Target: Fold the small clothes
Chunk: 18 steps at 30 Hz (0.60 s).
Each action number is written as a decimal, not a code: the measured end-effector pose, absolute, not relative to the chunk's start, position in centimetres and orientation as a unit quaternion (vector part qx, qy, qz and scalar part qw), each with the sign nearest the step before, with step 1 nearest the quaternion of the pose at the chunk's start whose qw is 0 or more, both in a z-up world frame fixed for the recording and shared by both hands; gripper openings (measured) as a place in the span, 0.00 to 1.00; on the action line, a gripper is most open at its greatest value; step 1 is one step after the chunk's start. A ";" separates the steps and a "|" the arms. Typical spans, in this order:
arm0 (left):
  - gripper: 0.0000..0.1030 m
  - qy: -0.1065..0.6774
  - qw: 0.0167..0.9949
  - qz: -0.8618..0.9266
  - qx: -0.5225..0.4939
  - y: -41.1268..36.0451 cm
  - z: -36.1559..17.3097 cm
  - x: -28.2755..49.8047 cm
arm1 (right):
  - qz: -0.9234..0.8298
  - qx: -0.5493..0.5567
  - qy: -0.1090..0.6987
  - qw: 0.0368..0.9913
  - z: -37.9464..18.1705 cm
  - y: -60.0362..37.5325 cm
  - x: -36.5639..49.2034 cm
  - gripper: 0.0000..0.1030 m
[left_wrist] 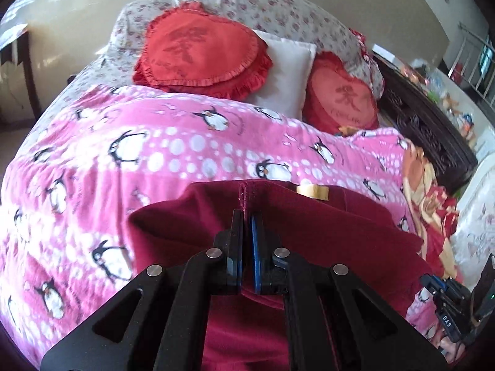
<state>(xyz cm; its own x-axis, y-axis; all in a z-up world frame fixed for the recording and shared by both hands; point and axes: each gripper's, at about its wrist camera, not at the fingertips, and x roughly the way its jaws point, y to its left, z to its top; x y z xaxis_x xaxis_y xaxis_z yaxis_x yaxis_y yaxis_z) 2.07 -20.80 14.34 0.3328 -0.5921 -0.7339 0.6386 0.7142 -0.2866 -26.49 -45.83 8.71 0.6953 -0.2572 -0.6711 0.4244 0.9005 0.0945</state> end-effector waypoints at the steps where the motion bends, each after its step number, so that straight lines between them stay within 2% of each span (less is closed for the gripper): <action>1: 0.04 0.440 0.815 -0.376 0.016 -20.1 14.5 2.1 | -0.179 0.124 0.332 0.918 9.4 -45.8 -26.8 0.08; 6: 0.04 0.466 0.810 -0.357 -0.005 -17.2 12.4 1.6 | -0.150 0.092 0.336 0.925 11.1 -44.6 -29.2 0.08; 10: 0.04 0.508 0.800 -0.319 0.013 -17.3 7.6 1.5 | -0.132 0.099 0.411 0.897 7.4 -44.8 -28.2 0.08; 12: 0.04 0.509 0.798 -0.323 0.002 -16.6 7.3 1.4 | -0.120 0.125 0.455 0.873 6.0 -45.3 -27.9 0.08; 13: 0.04 0.504 0.798 -0.330 -0.005 -16.2 7.7 1.3 | -0.119 0.130 0.460 0.870 6.1 -45.4 -28.1 0.13; 16: 0.04 0.488 0.806 -0.335 0.006 -15.9 9.3 1.0 | -0.129 0.140 0.413 0.891 8.9 -45.7 -29.7 0.43; 18: 0.04 0.463 0.824 -0.326 0.024 -15.9 10.2 0.6 | -0.136 0.151 0.362 0.910 11.2 -46.0 -30.0 0.45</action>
